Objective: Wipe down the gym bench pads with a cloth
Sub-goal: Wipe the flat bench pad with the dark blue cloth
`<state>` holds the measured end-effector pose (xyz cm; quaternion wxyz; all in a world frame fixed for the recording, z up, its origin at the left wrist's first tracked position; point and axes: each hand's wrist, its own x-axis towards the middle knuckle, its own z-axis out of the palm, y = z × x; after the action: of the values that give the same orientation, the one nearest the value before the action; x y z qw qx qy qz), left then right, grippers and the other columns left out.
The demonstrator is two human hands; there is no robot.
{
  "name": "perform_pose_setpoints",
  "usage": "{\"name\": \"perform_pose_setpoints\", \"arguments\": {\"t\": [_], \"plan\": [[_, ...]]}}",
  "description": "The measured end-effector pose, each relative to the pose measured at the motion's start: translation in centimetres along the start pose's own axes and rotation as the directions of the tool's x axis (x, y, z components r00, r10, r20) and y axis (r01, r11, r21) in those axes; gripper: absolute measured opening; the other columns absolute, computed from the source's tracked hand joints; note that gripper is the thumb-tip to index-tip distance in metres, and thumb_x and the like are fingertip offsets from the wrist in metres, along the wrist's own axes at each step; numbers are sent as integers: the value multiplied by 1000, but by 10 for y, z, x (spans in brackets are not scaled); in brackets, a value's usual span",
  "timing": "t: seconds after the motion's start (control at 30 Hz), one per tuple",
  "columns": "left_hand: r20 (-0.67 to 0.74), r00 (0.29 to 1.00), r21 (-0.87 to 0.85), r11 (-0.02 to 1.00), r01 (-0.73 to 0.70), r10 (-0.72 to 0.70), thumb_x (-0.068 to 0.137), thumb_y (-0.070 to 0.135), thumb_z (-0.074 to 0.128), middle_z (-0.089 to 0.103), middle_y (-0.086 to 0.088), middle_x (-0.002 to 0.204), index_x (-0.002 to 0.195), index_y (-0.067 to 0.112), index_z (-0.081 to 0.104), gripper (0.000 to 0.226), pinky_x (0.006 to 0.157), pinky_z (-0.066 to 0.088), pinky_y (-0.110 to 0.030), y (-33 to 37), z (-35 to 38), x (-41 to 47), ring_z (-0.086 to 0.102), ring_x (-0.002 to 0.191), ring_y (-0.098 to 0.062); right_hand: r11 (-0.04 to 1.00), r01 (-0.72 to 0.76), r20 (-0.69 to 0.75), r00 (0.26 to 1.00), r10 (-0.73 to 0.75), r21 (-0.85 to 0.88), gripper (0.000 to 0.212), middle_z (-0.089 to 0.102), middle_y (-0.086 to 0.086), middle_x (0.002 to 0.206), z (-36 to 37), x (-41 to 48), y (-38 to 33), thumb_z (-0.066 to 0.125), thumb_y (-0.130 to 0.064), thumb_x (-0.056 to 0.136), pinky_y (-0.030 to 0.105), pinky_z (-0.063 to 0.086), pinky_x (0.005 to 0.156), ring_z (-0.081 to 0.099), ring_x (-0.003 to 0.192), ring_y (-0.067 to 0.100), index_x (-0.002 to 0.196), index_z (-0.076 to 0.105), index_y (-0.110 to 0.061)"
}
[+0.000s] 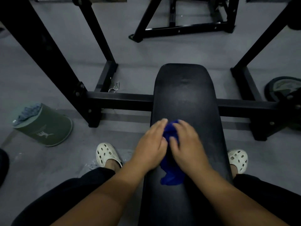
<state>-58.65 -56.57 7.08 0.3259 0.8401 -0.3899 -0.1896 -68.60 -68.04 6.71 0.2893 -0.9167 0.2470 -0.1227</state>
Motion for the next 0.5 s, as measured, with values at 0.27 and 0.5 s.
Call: {"name": "perform_pose_setpoints", "arguments": {"t": [0.27,0.5], "plan": [[67,994,456,883,-110,89,95,55,25,26,-8,163,152,18,40,70,123,14,-41,-13,35,-17,20,152,-24,906,179,167,978,-123,-383,57,50,12,147,-25,-41,68,42,-40,92,43,35,114,44,138,31,138,56,-9],[-13,995,458,885,-80,97,97,42,31,35,-12,159,148,12,46,61,121,24,-46,-11,46,-16,30,148,-29,914,87,123,992,-41,-397,57,39,13,155,-20,-52,55,40,-44,96,49,28,118,31,145,35,145,49,-17]]}}
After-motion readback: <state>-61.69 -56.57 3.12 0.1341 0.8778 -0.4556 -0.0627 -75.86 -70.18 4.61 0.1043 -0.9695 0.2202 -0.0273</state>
